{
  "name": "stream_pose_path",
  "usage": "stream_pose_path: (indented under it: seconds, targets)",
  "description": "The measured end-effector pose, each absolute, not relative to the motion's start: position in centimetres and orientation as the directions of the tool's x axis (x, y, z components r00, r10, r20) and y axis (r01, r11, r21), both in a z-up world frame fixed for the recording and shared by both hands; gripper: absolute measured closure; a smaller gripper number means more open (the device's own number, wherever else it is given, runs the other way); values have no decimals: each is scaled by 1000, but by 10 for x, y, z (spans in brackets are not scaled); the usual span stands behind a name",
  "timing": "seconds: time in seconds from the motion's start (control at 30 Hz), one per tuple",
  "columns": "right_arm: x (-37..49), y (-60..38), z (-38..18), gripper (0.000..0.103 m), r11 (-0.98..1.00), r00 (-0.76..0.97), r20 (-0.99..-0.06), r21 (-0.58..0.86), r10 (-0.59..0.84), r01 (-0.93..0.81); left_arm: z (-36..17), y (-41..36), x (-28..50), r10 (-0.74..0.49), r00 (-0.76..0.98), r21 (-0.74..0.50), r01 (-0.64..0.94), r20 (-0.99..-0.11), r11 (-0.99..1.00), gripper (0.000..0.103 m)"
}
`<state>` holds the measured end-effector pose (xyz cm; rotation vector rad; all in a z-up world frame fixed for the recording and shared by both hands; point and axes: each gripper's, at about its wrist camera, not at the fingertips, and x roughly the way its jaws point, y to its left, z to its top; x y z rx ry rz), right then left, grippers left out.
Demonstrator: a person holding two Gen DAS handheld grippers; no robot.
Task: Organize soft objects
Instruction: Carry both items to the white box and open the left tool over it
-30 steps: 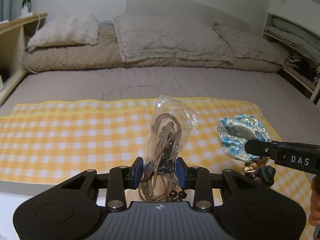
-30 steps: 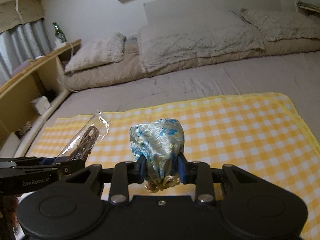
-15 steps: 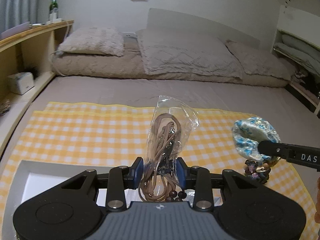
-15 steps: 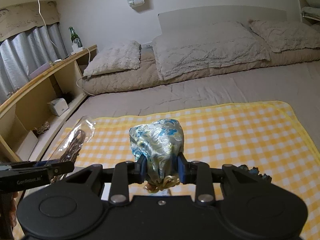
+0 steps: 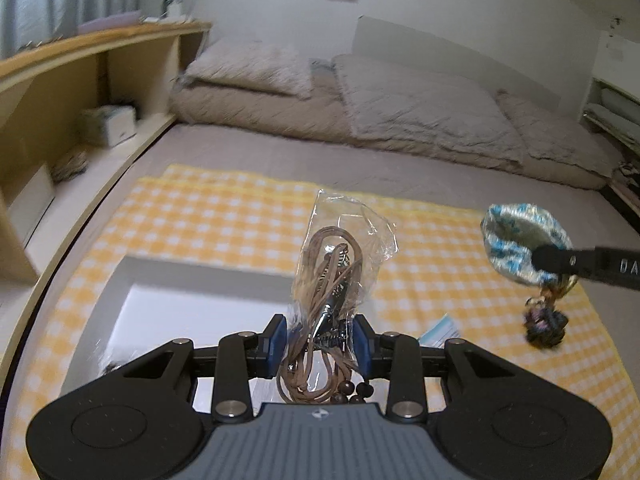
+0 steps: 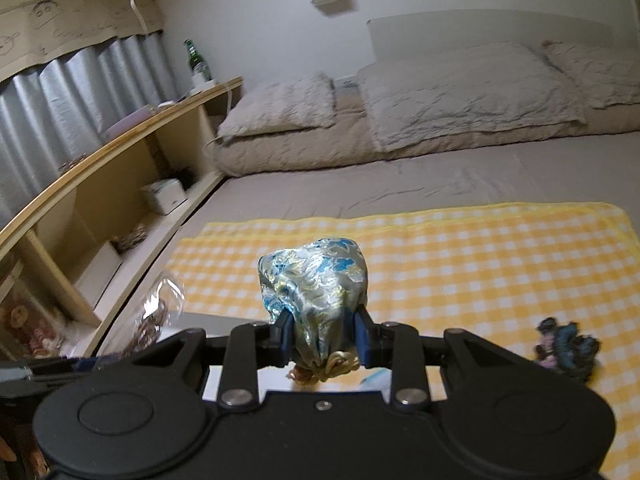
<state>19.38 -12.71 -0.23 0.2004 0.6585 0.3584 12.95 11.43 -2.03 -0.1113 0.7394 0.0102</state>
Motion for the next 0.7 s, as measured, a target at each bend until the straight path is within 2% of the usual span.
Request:
stream_pose_path:
  seconds: [0.37, 0.7]
  targets:
    - [198, -86, -21, 72, 896, 660, -607, 276, 443, -348, -63, 170, 107, 59, 637, -50, -153, -769, 987, 66]
    - [211, -51, -42, 72, 874, 599, -658, 206, 456, -439, -106, 194, 109, 77, 527, -1, -146, -847, 989, 66]
